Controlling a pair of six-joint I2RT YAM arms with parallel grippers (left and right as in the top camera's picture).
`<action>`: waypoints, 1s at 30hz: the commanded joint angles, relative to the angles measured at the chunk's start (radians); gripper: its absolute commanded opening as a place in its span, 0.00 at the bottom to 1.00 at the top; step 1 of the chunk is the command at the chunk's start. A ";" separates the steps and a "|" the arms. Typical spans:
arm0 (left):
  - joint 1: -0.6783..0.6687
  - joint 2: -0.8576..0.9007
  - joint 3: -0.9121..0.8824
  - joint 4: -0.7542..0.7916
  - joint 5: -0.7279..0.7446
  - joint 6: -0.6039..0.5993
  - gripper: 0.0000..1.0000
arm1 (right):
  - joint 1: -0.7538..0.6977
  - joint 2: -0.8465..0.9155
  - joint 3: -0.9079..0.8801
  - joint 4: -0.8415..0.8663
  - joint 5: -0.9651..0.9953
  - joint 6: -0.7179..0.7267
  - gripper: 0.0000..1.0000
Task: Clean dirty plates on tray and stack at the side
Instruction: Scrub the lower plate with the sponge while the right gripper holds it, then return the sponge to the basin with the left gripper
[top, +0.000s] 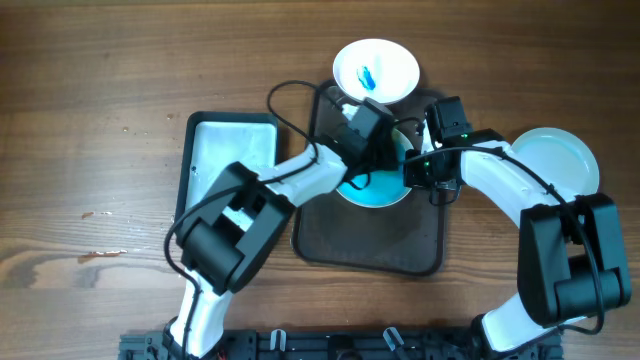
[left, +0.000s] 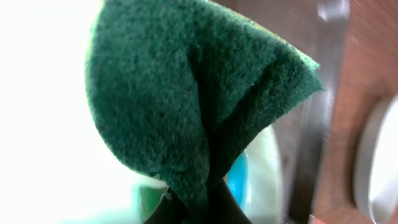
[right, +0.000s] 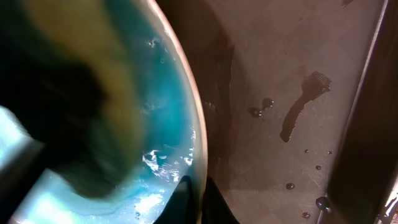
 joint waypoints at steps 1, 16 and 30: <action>-0.055 0.033 -0.006 0.044 0.061 -0.022 0.07 | 0.022 0.019 -0.018 -0.007 -0.006 -0.055 0.04; 0.052 -0.027 -0.006 -0.500 -0.251 -0.031 0.04 | 0.022 0.019 -0.018 -0.006 -0.006 -0.054 0.05; 0.153 -0.458 -0.006 -0.785 -0.254 -0.030 0.04 | 0.022 0.019 -0.018 -0.002 -0.007 -0.054 0.04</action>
